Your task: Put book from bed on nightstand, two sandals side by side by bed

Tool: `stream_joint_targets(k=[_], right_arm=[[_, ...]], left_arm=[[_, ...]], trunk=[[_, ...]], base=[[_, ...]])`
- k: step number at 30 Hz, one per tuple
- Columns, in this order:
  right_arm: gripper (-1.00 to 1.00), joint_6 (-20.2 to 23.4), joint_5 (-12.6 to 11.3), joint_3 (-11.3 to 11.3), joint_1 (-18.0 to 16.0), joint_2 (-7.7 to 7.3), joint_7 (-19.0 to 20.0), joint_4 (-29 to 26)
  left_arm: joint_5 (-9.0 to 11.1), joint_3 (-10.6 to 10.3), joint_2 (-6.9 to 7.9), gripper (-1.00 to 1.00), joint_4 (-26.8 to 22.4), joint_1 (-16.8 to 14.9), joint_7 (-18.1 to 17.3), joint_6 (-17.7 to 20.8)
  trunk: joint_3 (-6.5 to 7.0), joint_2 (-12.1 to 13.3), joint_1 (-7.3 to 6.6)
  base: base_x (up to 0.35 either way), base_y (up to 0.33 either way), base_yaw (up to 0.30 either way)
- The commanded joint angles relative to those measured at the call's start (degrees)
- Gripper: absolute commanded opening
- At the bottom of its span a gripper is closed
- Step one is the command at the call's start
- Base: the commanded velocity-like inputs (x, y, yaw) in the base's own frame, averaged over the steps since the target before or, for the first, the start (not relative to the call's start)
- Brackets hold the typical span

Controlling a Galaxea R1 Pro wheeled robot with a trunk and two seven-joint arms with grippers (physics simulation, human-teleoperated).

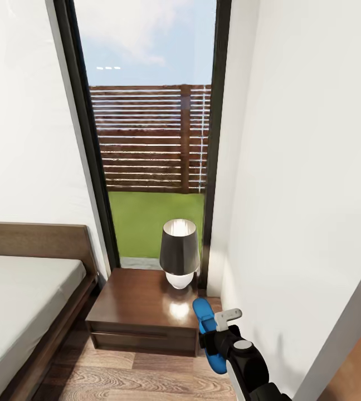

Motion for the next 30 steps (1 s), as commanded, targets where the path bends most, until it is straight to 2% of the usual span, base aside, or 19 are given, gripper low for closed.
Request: stream_joint_targets(k=[1, 5, 9, 15, 30], right_arm=[[-1.0, 0.36, 0.48, 0.09, -0.05, 0.0, 0.03, -0.06], [-1.0, 0.73, 0.48, 0.13, -0.07, 0.0, 0.03, -0.17], [-1.0, 3.52, 0.48, 0.2, -0.06, 0.0, 0.03, -0.28], [-1.0, 5.3, 0.46, 0.23, -0.09, 0.0, 0.03, -0.31], [-1.0, 5.76, 0.44, 0.16, -0.07, 0.0, 0.03, -0.37]], left_arm=[[0.55, -0.48, 0.02, 1.0, -0.03, -0.04, 0.14, 0.02], [0.55, -0.48, 0.02, 1.0, -0.03, -0.04, 0.14, 0.01], [0.55, -0.53, 0.02, 1.0, -0.03, -0.04, 0.14, -0.01], [0.52, -0.6, 0.02, 1.0, -0.03, -0.04, 0.14, -0.02], [0.44, -0.72, -0.03, 1.0, 0.05, -0.04, 0.14, -0.1]], trunk=[[-0.3, -0.53, 0.25], [-1.02, -2.13, 1.13], [-1.74, -3.73, 2.01], [-2.82, -6.14, 3.33], [-5.51, -12.16, 6.62]], base=[[0.0, 0.0, 0.0], [0.0, 0.0, 0.0], [0.0, 0.0, 0.0], [0.0, 0.0, 0.0], [0.0, 0.0, 0.0]])
